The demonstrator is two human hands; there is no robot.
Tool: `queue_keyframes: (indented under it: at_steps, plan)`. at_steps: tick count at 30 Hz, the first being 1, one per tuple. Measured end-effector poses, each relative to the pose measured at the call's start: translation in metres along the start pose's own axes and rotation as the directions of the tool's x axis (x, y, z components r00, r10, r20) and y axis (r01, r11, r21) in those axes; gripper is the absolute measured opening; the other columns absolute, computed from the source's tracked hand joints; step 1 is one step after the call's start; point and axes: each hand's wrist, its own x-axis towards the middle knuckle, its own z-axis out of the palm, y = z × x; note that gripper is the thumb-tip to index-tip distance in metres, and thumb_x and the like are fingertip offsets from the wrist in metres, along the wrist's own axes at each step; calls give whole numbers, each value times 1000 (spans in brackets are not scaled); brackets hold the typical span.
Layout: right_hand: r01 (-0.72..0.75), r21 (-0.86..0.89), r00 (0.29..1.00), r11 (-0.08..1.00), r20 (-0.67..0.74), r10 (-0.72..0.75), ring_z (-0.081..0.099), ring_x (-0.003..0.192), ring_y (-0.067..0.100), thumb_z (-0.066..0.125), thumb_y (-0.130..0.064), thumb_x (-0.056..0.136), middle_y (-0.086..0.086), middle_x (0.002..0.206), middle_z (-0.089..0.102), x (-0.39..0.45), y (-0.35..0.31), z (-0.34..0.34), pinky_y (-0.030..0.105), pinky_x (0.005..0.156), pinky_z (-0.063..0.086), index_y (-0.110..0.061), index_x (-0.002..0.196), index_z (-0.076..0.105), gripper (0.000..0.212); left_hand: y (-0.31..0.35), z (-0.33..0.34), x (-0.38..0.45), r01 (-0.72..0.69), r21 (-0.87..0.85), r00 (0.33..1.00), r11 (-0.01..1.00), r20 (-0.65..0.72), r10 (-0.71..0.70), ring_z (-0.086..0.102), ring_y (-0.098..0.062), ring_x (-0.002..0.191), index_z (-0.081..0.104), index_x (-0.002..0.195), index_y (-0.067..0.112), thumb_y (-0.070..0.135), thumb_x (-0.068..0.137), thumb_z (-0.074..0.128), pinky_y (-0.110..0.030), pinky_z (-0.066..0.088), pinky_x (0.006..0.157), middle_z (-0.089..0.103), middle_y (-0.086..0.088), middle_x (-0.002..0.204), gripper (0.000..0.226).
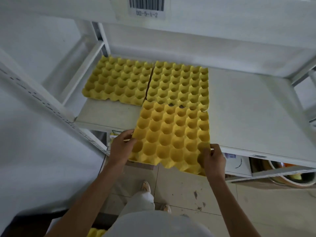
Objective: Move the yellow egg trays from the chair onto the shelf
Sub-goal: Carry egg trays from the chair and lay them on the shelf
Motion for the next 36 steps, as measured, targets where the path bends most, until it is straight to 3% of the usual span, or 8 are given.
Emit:
queue_keyframes:
  at_steps: [4,8,11,14,16,20,28,36]
  plan:
    - [-20,-21,997,1000,-77,18,66,79,31,50,-32,100,5,81,68,22,-21,11,47,69,59,-19,112,62,21,14,4,25,-31,-61,999,998,-7,31,61,21,87,69,103,43,16,90,68,-12,45,70,70,28,97,30]
    - [-43,-104,991,994,-130,30,62,80,29,48,-27,99,3,87,65,47,-40,25,43,71,56,-19,118,61,24,28,5,56,-90,82,994,993,65,84,60,12,87,69,120,32,29,93,63,-13,40,65,66,25,96,27]
    - [-92,-142,987,986,-141,71,60,81,29,46,-23,100,9,95,68,55,-37,28,39,70,52,-17,121,62,27,30,4,66,-184,181,975,966,158,156,67,-3,100,70,124,24,32,95,60,-22,52,75,72,12,110,31]
    - [-89,-128,986,988,-154,69,64,85,32,47,-26,101,11,101,71,55,-27,28,43,73,56,-19,118,63,24,32,-6,87,-464,421,879,780,112,463,64,-23,114,65,129,17,26,94,59,-42,56,88,69,-3,124,36]
    - [-69,-156,985,985,-169,42,61,80,29,47,-25,101,10,99,72,57,-23,31,37,67,51,-19,118,63,23,39,-14,117,-484,608,823,630,71,564,58,-34,122,58,137,19,27,92,58,-48,51,92,61,-9,137,46]
    - [-43,-245,979,969,-205,-9,53,69,28,45,-20,101,7,82,64,56,-22,39,24,52,33,-16,114,63,23,38,-23,168,-425,718,887,552,210,411,29,-42,150,42,154,27,36,96,58,-59,35,115,28,-10,168,61]
    - [10,-339,983,941,-171,-72,52,60,26,42,-17,103,4,75,59,53,-26,39,19,47,27,-14,114,56,18,23,-19,172,-486,686,864,541,281,418,29,-41,150,47,150,21,36,91,69,-56,32,119,31,-13,165,65]
    - [95,-554,991,827,-28,-133,53,63,30,45,-19,98,6,73,55,60,-34,19,30,54,37,-13,97,46,6,20,-16,163,-459,721,870,519,247,427,27,-46,151,44,154,22,38,91,66,-63,32,117,29,-15,167,68]
